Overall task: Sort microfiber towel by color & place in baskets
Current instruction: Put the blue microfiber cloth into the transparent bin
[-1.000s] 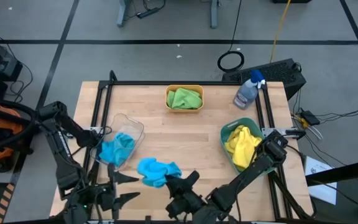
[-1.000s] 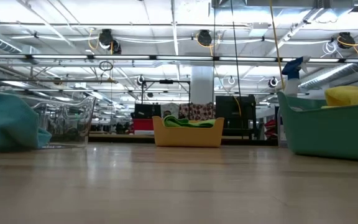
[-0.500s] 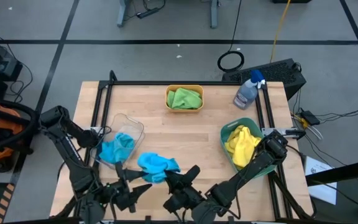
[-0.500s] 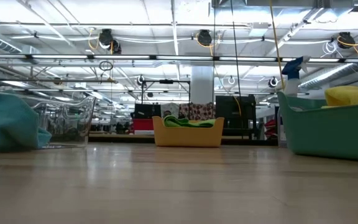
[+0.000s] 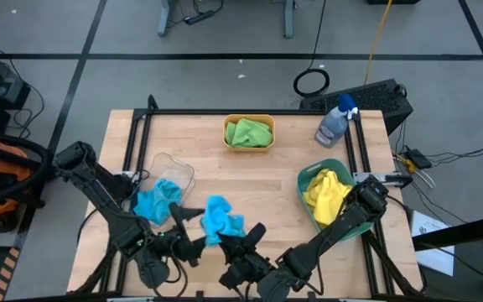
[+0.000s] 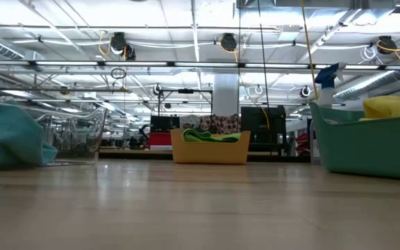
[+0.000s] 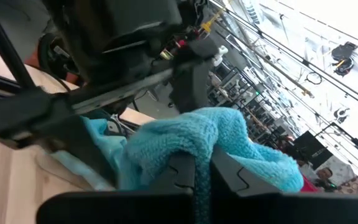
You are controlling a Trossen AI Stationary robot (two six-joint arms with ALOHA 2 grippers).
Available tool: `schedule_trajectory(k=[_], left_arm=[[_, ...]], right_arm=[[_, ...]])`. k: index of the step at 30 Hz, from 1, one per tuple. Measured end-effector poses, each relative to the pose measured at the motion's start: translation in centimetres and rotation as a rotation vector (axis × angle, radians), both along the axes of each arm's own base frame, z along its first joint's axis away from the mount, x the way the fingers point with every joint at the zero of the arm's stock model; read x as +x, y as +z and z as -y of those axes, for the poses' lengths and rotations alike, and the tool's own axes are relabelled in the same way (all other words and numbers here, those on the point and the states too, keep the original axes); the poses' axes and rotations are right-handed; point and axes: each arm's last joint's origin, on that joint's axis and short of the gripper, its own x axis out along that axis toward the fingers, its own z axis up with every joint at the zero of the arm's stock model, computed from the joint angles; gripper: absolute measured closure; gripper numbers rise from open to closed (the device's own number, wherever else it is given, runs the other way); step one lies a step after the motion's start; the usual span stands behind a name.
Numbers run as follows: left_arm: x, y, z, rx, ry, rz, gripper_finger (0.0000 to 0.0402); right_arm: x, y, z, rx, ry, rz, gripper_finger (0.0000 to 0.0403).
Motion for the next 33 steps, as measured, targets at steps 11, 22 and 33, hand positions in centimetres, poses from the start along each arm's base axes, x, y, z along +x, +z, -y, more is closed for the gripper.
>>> schedule_trajectory(k=[11, 22, 33], left_arm=[[1.3, 0.0, -0.6, -0.048, -0.089, -0.064, 0.0267], [-1.3, 1.5, -1.2, -0.059, -0.134, -0.099, 0.0383], [-8.0, 2.7, -9.6, -0.263, 0.270, -0.184, 0.0390]], right_arm=[[0.1, -0.1, 0.1, 0.000, 0.004, -0.003, 0.0399], [-0.1, -1.6, 0.2, 0.035, -0.006, -0.043, 0.0298], [-0.7, -3.6, 0.7, 0.137, -0.020, -0.063, 0.0191]])
